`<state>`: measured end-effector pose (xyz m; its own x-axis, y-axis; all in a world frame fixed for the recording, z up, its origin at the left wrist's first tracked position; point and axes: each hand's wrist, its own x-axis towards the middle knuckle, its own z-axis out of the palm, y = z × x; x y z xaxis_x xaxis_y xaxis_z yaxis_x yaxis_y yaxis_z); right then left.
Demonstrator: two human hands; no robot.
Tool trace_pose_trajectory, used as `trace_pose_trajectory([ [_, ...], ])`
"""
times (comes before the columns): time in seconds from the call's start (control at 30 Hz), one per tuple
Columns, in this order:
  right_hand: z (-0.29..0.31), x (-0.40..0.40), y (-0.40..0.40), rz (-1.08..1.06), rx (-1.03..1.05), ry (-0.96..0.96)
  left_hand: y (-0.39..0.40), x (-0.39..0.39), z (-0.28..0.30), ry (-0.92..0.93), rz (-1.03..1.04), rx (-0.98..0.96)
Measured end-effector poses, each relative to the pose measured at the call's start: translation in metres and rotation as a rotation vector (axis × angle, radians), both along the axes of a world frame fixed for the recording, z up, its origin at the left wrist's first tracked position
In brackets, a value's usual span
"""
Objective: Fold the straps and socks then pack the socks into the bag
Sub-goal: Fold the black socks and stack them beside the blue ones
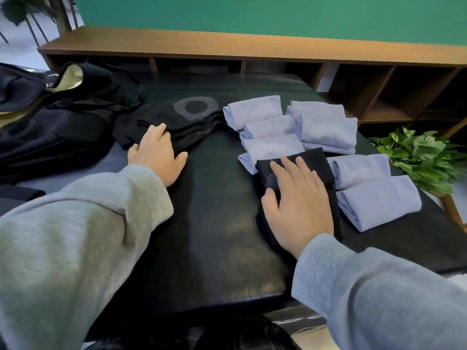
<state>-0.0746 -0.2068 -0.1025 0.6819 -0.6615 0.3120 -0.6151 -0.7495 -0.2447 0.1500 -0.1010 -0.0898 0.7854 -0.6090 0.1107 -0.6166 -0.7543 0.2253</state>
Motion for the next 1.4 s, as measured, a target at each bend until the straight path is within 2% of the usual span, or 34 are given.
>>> trace_pose_trajectory([
  [0.23, 0.003, -0.003, 0.0, 0.044, 0.026, -0.035, 0.031, -0.024, 0.0, -0.077, -0.049, -0.055],
  [0.37, 0.002, -0.006, 0.004, 0.09, -0.004, -0.136, 0.054, -0.046, 0.002, -0.115, -0.101, -0.069],
  [0.53, 0.009, 0.0, 0.013, 0.316, -0.261, -0.088, 0.076, -0.069, 0.008, -0.18, -0.215, -0.026],
  [0.6, 0.014, 0.007, 0.027, 0.374, -0.29, -0.143, 0.084, -0.075, 0.009, -0.184, -0.234, -0.05],
  [0.73, 0.012, 0.02, 0.068, 0.439, -0.1, -0.245, 0.097, -0.091, -0.003, -0.243, -0.291, -0.133],
  [0.87, -0.001, 0.024, 0.09, 0.425, 0.23, -0.18, 0.101, -0.109, -0.022, -0.27, -0.358, -0.228],
  [0.97, -0.004, 0.025, 0.088, 0.421, 0.275, -0.156, 0.102, -0.114, -0.029, -0.284, -0.409, -0.326],
  [1.03, -0.003, 0.026, 0.085, 0.406, 0.295, -0.165, 0.101, -0.116, -0.028, -0.227, -0.437, -0.347],
  [1.2, -0.005, 0.027, 0.084, 0.354, 0.227, -0.11, 0.104, -0.118, -0.029, -0.178, -0.514, -0.5],
  [1.27, -0.007, 0.026, 0.083, 0.32, 0.213, -0.149, 0.107, -0.118, -0.028, -0.169, -0.528, -0.523],
  [1.4, -0.005, 0.024, 0.084, 0.251, 0.216, -0.175, 0.109, -0.116, -0.025, -0.097, -0.396, -0.48],
])
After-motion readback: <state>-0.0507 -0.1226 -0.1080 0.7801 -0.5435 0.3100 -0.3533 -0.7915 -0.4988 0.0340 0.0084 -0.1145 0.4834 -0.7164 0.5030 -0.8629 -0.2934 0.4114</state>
